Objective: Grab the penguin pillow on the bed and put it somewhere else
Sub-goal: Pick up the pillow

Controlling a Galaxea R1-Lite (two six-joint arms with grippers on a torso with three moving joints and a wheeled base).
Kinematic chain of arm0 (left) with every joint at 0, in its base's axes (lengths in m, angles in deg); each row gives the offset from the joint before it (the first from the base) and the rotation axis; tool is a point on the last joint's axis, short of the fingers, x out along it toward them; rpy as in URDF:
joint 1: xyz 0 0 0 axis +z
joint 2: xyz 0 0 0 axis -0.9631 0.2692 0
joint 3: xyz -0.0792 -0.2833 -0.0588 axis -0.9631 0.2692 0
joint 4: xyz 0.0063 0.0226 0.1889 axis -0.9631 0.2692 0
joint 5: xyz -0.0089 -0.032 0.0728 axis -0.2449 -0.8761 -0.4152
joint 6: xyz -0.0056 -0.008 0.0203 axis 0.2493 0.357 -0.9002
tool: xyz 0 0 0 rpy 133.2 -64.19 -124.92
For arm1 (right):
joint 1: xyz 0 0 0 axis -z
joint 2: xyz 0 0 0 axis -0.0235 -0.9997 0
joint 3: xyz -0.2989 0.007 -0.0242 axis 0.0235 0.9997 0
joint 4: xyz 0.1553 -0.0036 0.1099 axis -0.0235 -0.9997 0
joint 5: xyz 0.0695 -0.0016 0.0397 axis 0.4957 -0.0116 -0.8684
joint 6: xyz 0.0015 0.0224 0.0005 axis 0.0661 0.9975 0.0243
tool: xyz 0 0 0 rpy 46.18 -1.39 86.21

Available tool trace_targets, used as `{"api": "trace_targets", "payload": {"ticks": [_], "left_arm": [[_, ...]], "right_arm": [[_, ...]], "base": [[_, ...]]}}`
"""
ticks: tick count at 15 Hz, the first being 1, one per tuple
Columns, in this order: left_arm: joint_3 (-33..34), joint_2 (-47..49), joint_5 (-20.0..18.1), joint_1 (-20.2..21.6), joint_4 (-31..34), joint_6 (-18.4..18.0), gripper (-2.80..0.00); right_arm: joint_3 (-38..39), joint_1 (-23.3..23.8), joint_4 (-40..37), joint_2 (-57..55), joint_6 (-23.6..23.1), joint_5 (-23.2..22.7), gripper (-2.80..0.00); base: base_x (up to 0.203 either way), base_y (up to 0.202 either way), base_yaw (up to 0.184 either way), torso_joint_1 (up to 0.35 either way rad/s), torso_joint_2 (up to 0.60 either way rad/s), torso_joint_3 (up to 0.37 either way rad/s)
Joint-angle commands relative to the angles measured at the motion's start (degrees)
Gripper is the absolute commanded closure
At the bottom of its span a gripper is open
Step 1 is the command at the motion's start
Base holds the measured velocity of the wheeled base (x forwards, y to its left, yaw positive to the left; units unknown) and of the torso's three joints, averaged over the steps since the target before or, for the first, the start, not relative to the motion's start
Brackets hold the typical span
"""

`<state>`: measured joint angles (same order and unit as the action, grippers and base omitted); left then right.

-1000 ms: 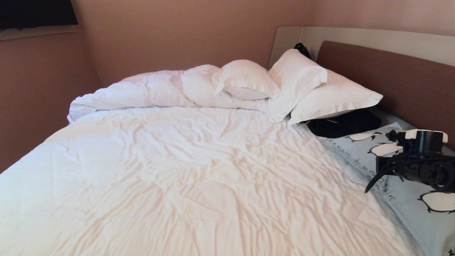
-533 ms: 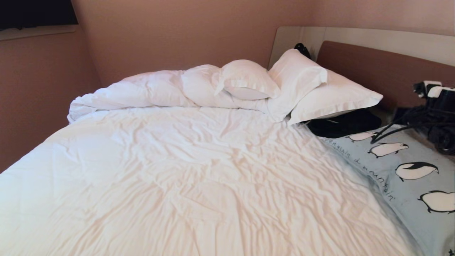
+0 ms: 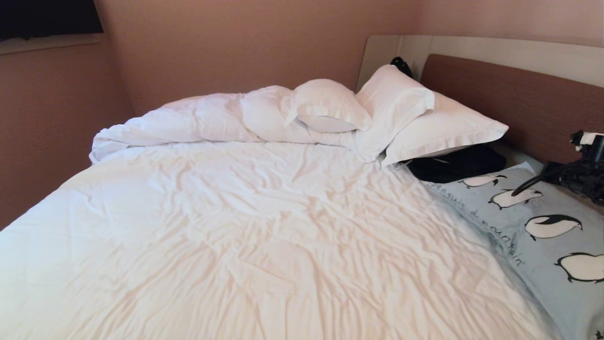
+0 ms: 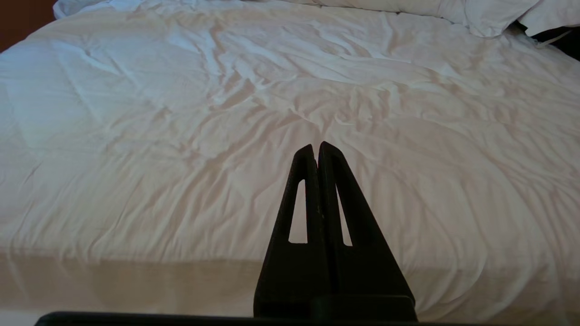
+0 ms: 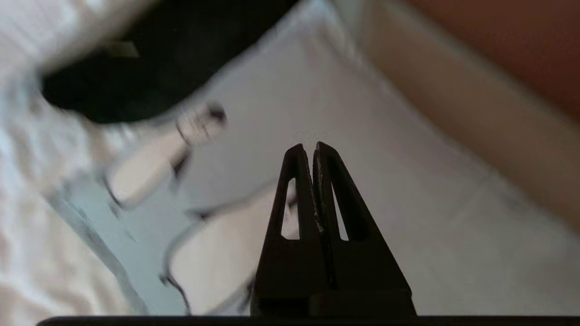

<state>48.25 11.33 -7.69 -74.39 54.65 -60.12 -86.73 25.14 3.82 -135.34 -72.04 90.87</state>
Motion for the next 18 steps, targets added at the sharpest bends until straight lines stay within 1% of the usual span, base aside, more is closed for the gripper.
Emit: {"api": "trace_targets", "payload": {"ticks": [1, 3, 7, 8, 10, 11, 14, 16, 18], "left_arm": [[0.2, 0.0, 0.0, 0.0, 0.0, 0.0, 0.0], [0.2, 0.0, 0.0, 0.0, 0.0, 0.0, 0.0], [0.2, 0.0, -0.1, 0.0, 0.0, 0.0, 0.0], [0.2, 0.0, 0.0, 0.0, 0.0, 0.0, 0.0], [0.2, 0.0, 0.0, 0.0, 0.0, 0.0, 0.0], [0.2, 0.0, -0.1, 0.0, 0.0, 0.0, 0.0], [0.1, 0.0, 0.0, 0.0, 0.0, 0.0, 0.0], [0.2, 0.0, 0.0, 0.0, 0.0, 0.0, 0.0], [0.2, 0.0, 0.0, 0.0, 0.0, 0.0, 0.0]], "right_arm": [[-0.9, 0.6, -11.2, -1.5, 0.2, -0.1, 0.0], [-1.3, 0.6, -13.2, -1.0, 0.2, 0.0, 0.0], [-7.2, 0.5, -29.8, 1.7, 1.3, -0.1, 0.0], [-10.5, 0.5, -36.4, 2.2, 1.8, -0.2, -2.8], [-15.8, 0.5, -46.2, 2.6, 3.4, -0.4, -2.8], [-16.4, 0.5, -48.8, 2.8, 3.7, -0.4, -2.8], [-16.4, 0.5, -49.0, 0.6, 2.9, -0.4, -2.8], [-16.4, 0.6, -48.9, -1.6, 1.1, -0.8, -2.8], [-16.3, 1.1, -49.0, -3.8, -1.1, -2.5, -2.8]], "base": [[0.0, 0.0, 0.0, 0.0, 0.0, 0.0], [0.0, 0.0, 0.0, 0.0, 0.0, 0.0], [0.0, 0.0, 0.0, 0.0, 0.0, 0.0], [0.0, 0.0, 0.0, 0.0, 0.0, 0.0], [0.0, 0.0, 0.0, 0.0, 0.0, 0.0], [0.0, 0.0, 0.0, 0.0, 0.0, 0.0], [0.0, 0.0, 0.0, 0.0, 0.0, 0.0], [0.0, 0.0, 0.0, 0.0, 0.0, 0.0], [0.0, 0.0, 0.0, 0.0, 0.0, 0.0]]}}
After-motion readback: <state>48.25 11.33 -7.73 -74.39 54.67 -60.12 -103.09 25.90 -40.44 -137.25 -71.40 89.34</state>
